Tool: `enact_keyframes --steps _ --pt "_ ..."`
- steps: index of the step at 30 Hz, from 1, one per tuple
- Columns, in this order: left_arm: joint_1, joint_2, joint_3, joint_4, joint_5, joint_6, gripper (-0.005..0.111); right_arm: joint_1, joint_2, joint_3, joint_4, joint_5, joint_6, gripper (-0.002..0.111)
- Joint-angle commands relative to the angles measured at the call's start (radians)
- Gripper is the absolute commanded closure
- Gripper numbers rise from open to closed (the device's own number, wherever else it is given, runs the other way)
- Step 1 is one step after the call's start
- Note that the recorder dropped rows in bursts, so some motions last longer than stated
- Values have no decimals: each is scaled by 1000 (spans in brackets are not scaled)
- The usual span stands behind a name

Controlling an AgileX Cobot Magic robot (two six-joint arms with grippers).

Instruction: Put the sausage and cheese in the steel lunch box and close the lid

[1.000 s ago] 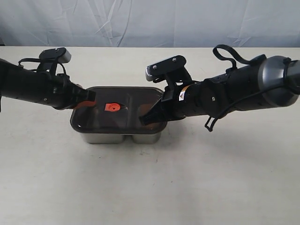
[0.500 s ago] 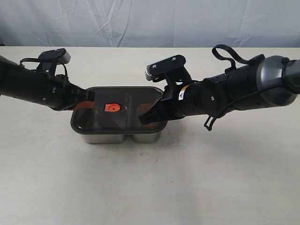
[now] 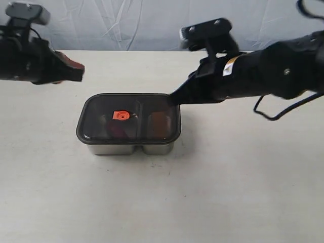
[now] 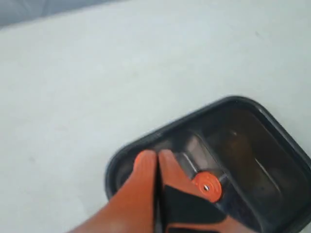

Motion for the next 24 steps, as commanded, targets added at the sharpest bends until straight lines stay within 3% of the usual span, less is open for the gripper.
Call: enact_keyframes --steps 1,4,13,24 --pt "0 -272 95 -13 -181 -3 107 -98 -152 13 10 177 -1 109" --pt "0 -455 181 -45 -255 -3 107 -147 -251 66 10 227 -1 109" --pt "0 -875 448 -61 -206 -38 107 -144 -474 315 153 188 -10 109" --pt "0 -986 493 -9 -208 -45 107 -144 -533 330 159 180 -8 109"
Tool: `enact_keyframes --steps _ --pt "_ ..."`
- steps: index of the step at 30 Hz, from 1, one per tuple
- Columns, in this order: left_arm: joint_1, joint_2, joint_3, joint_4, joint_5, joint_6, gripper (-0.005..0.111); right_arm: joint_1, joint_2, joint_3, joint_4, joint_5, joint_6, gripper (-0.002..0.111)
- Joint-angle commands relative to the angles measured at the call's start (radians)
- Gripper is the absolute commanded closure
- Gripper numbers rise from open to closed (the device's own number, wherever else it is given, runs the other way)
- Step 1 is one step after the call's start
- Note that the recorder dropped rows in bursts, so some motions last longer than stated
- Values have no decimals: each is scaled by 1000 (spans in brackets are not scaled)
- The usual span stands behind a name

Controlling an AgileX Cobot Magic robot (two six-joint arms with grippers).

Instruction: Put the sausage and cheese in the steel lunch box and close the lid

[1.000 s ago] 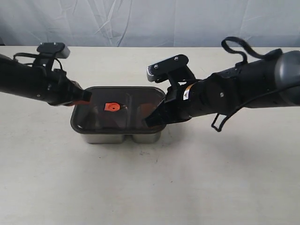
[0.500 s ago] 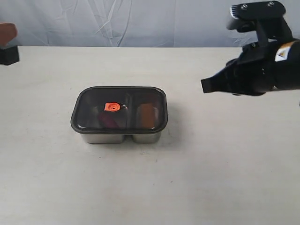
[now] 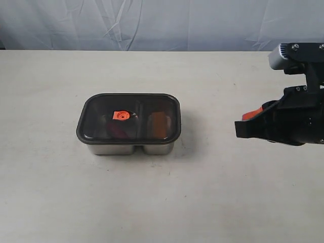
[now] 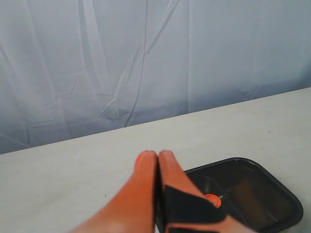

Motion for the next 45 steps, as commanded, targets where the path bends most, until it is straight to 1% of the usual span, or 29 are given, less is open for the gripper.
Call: enact_keyframes --steps 1,3,4,5,6,8,10,12,18,23,26,33,35,38,45 --pt "0 -8 5 3 -8 -4 107 -5 -84 4 -36 -30 -19 109" --pt "0 -8 5 3 -10 -4 107 -53 -166 14 -149 -82 -21 109" --pt "0 -8 5 3 -10 -4 107 -113 -216 38 -173 -134 -21 109" --pt "0 -8 5 5 -10 -4 107 -172 -261 67 -168 -176 -21 109" --pt "0 -8 5 5 -10 -4 107 -256 -328 113 -141 -208 -21 109" --pt "0 -8 5 5 -10 -4 107 -412 -484 223 -96 -213 -21 109" --pt "0 -8 5 5 -10 -4 107 -527 -671 334 -63 -207 -21 109" --pt "0 -8 5 5 -10 -4 107 -560 -766 392 -63 -184 -21 109" --pt "0 -8 5 5 -10 -2 107 -565 -949 518 -71 -157 -14 109" --pt "0 -8 5 5 -10 -2 107 -572 -1021 543 -188 -70 47 109" --pt "0 -8 5 5 -10 -2 107 -572 -1036 543 -230 -25 64 109" --pt "0 -8 5 5 -10 -2 107 -572 -1040 543 -261 -11 76 109" --pt "0 -8 5 5 -10 -2 107 -572 -1040 543 -288 -11 109 109" --pt "0 -8 5 5 -10 -2 107 -572 -1040 543 -375 -11 231 109" --pt "0 -8 5 5 -10 -2 107 -572 -1040 552 -314 -1 244 109"
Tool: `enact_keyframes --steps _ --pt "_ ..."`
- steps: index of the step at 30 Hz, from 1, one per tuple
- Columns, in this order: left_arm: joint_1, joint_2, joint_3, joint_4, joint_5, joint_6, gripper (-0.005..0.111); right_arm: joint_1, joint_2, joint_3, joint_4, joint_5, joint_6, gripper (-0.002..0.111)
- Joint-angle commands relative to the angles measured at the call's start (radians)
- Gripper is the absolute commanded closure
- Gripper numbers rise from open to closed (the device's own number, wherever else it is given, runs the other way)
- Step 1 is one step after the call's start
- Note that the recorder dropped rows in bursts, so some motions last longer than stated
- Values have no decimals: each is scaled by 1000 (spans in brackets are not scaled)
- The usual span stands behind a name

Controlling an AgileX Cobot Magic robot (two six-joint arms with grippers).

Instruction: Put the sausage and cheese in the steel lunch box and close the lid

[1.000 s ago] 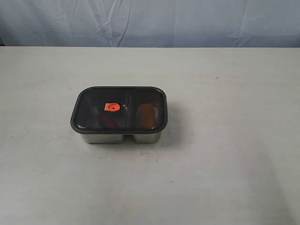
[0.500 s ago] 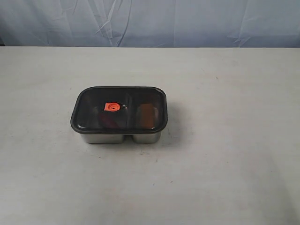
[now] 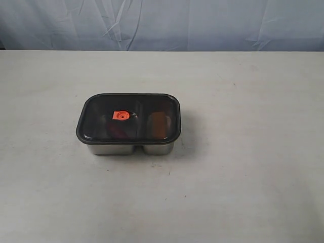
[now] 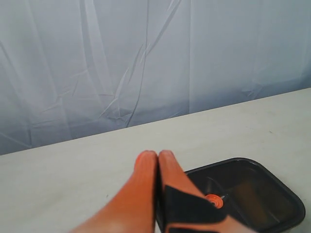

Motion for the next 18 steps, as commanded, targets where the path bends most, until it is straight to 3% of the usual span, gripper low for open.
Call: enact_keyframes --steps 1,7,15,18 --pt "0 -8 5 1 -3 -2 107 -5 -3 4 14 2 6 109" --pt "0 -19 13 1 -13 -2 107 -5 -3 4 15 -2 6 109" --pt "0 -155 121 64 -23 -2 107 -5 -3 4 15 -2 6 109" --pt "0 -182 151 261 -13 -2 107 -5 -3 4 15 -2 6 109"
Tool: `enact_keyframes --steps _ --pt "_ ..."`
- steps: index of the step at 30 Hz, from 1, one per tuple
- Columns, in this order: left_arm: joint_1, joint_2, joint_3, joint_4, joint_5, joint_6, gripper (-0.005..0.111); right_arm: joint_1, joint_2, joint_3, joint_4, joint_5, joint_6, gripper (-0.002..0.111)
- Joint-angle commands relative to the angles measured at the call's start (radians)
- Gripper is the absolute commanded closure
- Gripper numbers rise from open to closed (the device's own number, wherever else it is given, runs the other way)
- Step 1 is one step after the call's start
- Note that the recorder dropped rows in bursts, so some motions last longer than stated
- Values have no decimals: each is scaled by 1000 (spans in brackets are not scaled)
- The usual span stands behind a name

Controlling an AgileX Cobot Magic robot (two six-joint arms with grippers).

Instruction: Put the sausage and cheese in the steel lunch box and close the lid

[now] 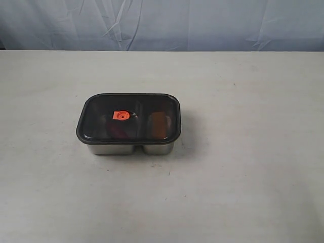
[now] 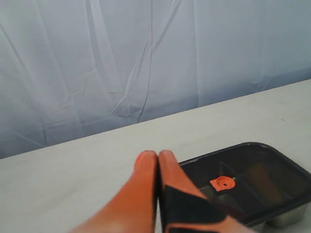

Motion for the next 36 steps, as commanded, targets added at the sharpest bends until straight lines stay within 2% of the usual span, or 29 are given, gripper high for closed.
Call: enact_keyframes --steps 1,4,7,10,12,17,26,30,36 --pt "0 -53 44 374 24 -9 107 -5 -3 4 0 -3 1 109" --pt "0 -89 47 680 84 -162 107 -5 -3 4 4 -3 1 109" --pt "3 -133 57 741 39 -301 107 -5 -3 4 4 -3 1 109" --pt "6 -191 98 745 -141 -301 107 -5 -3 4 4 1 1 109" --pt "6 -228 135 798 -237 -345 107 -5 -3 4 0 1 1 109" --pt "33 -319 217 996 -324 -726 107 -5 -3 4 0 1 1 109" --pt "174 -354 260 1064 -134 -1197 107 -5 -3 4 0 1 3 109" --pt "176 -354 260 1080 -88 -1299 107 -5 -3 4 0 1 3 109" --pt "176 -354 260 1087 34 -1310 107 -5 -3 4 7 -3 2 109"
